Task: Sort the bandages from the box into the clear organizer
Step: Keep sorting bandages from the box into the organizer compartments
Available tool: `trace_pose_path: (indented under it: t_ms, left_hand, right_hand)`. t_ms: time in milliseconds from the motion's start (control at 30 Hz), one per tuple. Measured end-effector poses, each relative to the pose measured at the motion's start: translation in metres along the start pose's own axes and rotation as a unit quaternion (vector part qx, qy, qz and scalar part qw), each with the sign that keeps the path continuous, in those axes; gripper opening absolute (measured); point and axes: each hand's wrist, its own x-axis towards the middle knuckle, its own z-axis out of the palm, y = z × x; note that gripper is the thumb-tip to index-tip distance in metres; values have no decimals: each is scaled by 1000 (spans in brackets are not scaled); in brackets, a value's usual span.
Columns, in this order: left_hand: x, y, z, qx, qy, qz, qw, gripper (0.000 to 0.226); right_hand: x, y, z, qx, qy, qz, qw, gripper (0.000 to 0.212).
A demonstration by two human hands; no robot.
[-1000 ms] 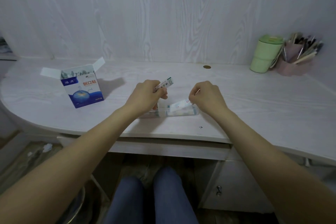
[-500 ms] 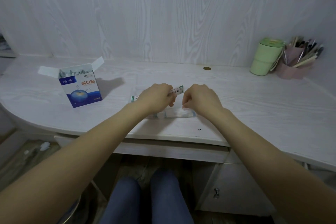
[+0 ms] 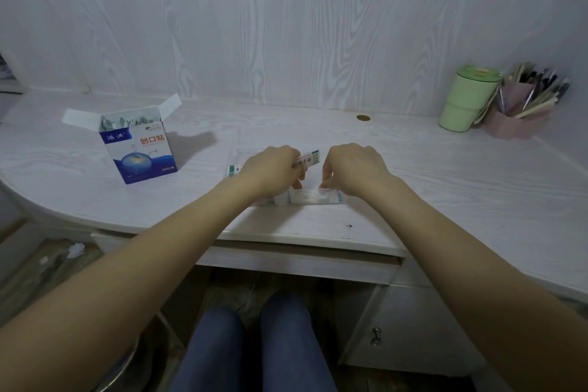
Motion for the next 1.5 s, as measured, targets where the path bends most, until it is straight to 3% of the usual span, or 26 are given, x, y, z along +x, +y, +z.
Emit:
trace_pose_path:
  t_ms: [267,367,433,533,600,700,867,1133,1267,1400,1500]
  left_hand:
    - [-3,-2,-4,-25,17,13,999,20]
    - [-8,-4,-9,-87,41,26,995,23]
    - [-14,-8,-15,-173,52,30,983,21]
    - [-23,-17,-24,-265,47,35,963,14]
    - [-30,-20,-29,-290,30,46,956,12]
    - [-38,-23,-35,-312,18,54,948,15]
    - [-47,-35,-49,-396,27,3,918,25]
    - [-47,-74,-65,-385,183,-63,902,21]
    - [-42,-88,-67,-376,242,-96,889,18]
    - [-38,-93,-68,-370,247,-99,890,17]
    - [-36,-95,-66,-366,234,-91,896,17]
  right_hand:
    - [1,6,4,129,-31,20,991,18]
    - [0,10,3,181,-25,19,983,17]
    - [-2,13,-3,287,3,15,958,13]
    - [-9,9,-15,531,-10,-14,847,26]
    - [-9,0,-18,593,-16,-29,805,26]
    - [-5,-16,-18,600,35,-39,799,7]
    - [7,-35,-21,615,65,-27,786,14]
    - [27,-56,-13,583,98,28,806,4]
    - [41,-66,-5,509,101,62,853,3]
    - [52,-74,4,423,52,58,903,5]
    - [54,-78,7,385,29,54,921,6]
